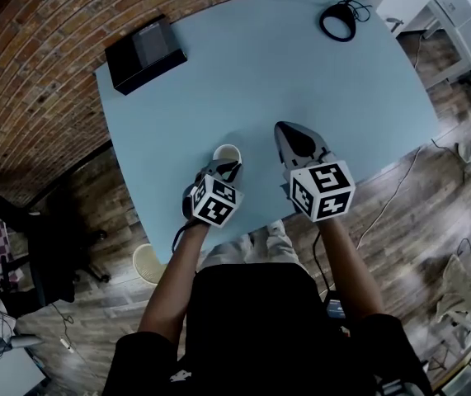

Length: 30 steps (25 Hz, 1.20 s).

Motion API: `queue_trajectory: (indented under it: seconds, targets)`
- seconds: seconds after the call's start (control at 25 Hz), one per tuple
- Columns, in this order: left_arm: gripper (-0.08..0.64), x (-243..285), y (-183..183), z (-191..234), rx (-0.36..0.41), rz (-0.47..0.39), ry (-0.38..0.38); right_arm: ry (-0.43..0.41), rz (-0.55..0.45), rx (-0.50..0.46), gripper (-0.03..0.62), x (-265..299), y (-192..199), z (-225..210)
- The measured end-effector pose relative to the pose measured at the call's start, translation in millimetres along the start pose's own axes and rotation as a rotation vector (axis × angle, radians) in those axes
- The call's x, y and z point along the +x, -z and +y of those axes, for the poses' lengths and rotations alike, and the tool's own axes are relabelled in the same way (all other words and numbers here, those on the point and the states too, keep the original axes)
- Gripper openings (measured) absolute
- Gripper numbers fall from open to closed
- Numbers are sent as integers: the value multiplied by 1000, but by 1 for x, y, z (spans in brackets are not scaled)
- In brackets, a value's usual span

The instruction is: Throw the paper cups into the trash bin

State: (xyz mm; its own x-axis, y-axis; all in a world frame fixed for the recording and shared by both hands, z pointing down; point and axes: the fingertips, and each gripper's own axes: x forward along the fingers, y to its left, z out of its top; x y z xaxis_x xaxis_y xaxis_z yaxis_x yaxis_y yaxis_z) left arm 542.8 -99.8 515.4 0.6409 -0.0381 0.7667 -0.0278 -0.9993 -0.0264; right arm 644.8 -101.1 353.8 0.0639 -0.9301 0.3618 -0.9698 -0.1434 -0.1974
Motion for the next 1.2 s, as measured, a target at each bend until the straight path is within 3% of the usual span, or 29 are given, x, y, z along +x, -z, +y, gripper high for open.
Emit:
queue_trajectory:
  seconds: [0.84,1.08,1.2]
  targets:
    - [26,-51,-27,10,-54,-127,-161,-132,20,-78,2,0,-7,27]
    - [26,-67,-30,7,-109,-174,-214,-181,20,-107,3,-4,-7,40]
    - [26,-79,-35,4,-172,-204,-226,-207,18,-128,2,-7,-9,45]
